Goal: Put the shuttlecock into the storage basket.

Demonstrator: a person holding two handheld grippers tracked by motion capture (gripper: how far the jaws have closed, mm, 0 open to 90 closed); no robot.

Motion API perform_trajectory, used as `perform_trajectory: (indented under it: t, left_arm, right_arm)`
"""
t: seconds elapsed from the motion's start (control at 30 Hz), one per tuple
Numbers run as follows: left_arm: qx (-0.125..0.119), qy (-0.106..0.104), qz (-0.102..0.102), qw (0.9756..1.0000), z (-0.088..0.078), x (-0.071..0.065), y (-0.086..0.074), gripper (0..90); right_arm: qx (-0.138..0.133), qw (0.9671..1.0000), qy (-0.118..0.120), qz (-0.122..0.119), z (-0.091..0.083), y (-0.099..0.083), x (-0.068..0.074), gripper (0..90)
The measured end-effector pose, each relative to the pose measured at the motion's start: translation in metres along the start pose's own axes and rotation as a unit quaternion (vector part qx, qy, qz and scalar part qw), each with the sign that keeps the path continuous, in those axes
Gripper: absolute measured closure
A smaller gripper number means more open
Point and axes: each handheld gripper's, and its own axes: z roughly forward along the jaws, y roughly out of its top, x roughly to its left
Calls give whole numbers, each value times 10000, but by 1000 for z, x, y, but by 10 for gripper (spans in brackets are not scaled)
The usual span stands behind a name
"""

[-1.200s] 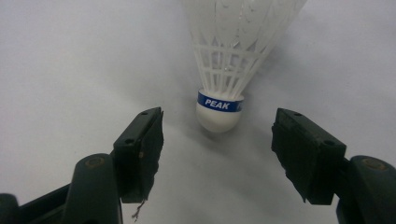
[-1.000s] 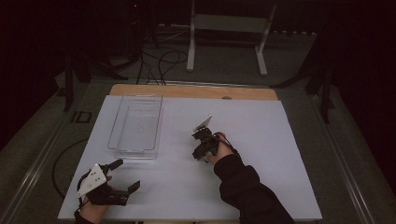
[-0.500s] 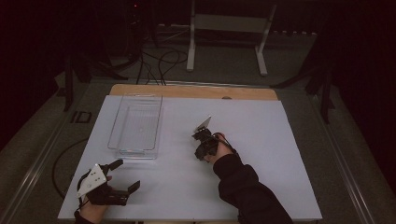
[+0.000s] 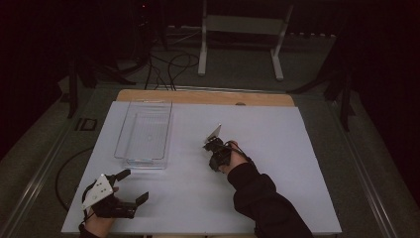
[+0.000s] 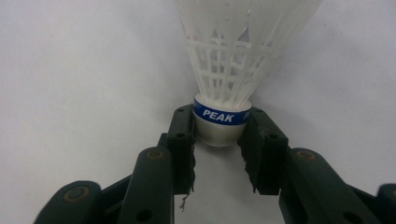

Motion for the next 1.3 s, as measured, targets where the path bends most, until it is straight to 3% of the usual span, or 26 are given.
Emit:
perform_trajectory:
  t: [0.1,0.2,0.27,0.43,0.6,0.7,0.87,0.97,1.0,1.03,1.1,1.2,1.23,1.27,1.3]
  left_arm:
    - [-1,12,10,10000,0,0,0,3]
    - [-14,10,-7,10000,0,0,0,3]
    - [-12,12,-5,10000,0,0,0,3]
    - [3,4,-3,10000,0,0,0,3]
    - [-3,3,-5,10000,0,0,0,3]
    - [4,-3,2,10000,0,0,0,3]
    - [13,-14,-9,10000,1,0,0,3]
    - [9,-11,-7,10000,1,0,0,3]
    - [6,-11,-14,10000,1,0,0,3]
    - [6,-11,-14,10000,1,0,0,3]
    - [9,-14,-15,10000,1,0,0,3]
    - [13,-15,-14,10000,1,0,0,3]
    - [17,-18,-19,10000,2,0,0,3]
    - [17,-18,-19,10000,2,0,0,3]
    - [21,-17,-16,10000,2,0,0,3]
  right_arm:
    - [2,9991,-77,-411,-5,-3,0,664]
    - [5,9990,12,-451,-7,-5,-2,664]
    - [41,9980,183,-610,-9,-8,-5,663]
    - [65,9923,239,-1215,-10,-16,-6,663]
    - [51,9869,420,-1557,-12,-23,-5,663]
    - [71,9811,470,-1878,-13,-28,-5,663]
    - [106,9751,567,-2140,-13,-35,-6,663]
    - [133,9732,666,-2198,-13,-39,-8,663]
    - [147,9709,688,-2289,-13,-41,-8,663]
    - [147,9709,688,-2289,-13,-41,-8,663]
    - [159,9637,754,-2554,-16,-45,-10,663]
    - [149,9616,785,-2627,-17,-47,-11,663]
    - [110,9524,889,-2913,-22,-52,-13,663]
    - [110,9524,889,-2913,-22,-52,-13,663]
    - [78,9437,1024,-3143,-25,-56,-12,662]
